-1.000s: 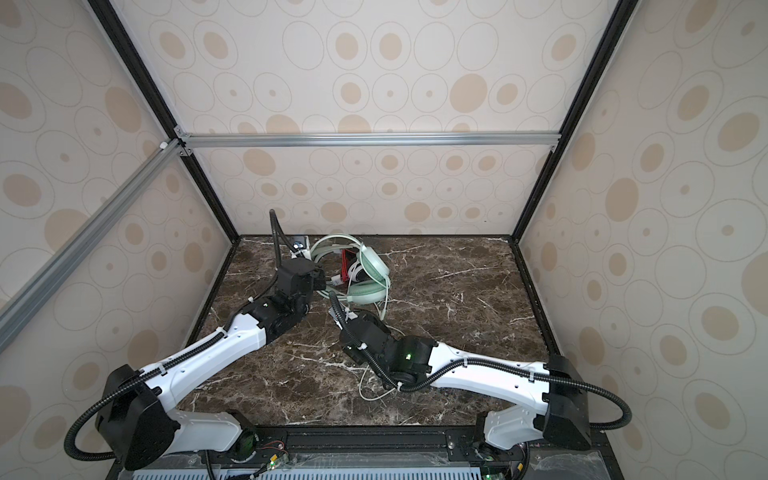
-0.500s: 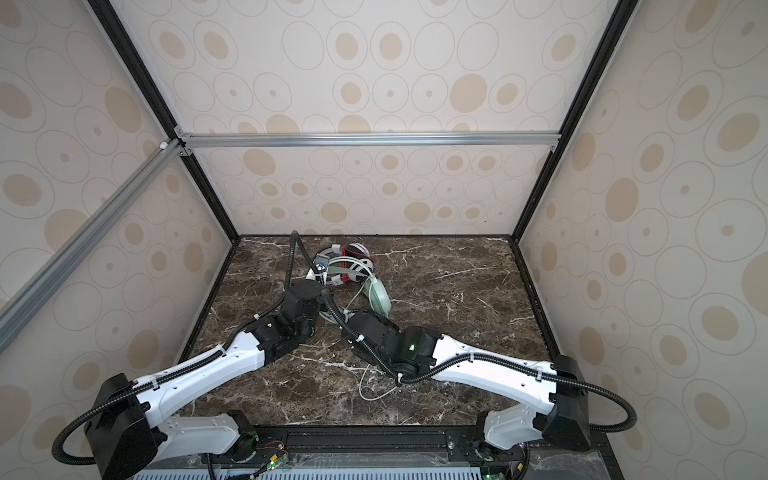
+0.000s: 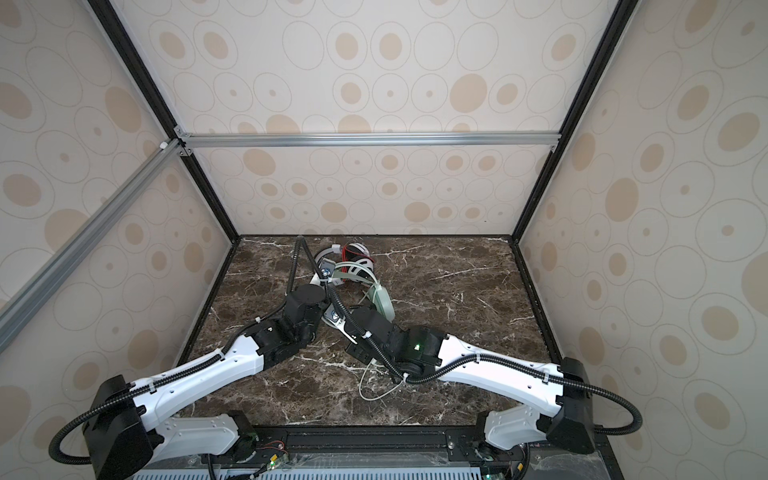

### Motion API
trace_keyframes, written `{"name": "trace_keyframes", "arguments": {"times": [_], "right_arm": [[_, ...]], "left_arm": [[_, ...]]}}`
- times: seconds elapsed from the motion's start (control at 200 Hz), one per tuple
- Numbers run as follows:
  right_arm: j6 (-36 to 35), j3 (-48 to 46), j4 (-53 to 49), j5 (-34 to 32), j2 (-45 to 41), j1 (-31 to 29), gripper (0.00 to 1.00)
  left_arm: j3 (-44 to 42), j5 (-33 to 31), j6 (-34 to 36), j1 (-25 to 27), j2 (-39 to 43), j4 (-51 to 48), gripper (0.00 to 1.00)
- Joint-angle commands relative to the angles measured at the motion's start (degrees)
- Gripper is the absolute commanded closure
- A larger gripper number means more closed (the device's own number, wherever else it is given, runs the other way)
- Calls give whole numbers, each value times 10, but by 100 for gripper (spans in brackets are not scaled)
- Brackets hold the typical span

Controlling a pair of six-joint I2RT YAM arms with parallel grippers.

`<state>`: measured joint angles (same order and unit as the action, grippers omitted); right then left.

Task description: Wrap the headphones

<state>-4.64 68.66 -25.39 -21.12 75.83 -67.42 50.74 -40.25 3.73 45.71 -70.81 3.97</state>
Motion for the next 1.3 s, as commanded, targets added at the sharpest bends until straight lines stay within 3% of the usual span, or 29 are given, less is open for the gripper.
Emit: {"name": "trace_keyframes", "arguments": {"times": [0.0,0.285,0.59,1.02,1.295], "right_arm": [[51,14,57,29,-7,0,100],[133,40,-10,15,-20,0,100],[124,75,-134,-54,-25,0,100],[160,71,-110,-12,-28,0,100],[160,83,-164,-50,-25,3,99]], "left_arm": [[7,-48,-11,-1,3,14,100],[-9,-126,30,-1,3,73,100],[-40,-186,158,0,1,219,100],[-47,-234,351,18,-29,408,100],[-46,-233,393,26,-41,443,100]]}}
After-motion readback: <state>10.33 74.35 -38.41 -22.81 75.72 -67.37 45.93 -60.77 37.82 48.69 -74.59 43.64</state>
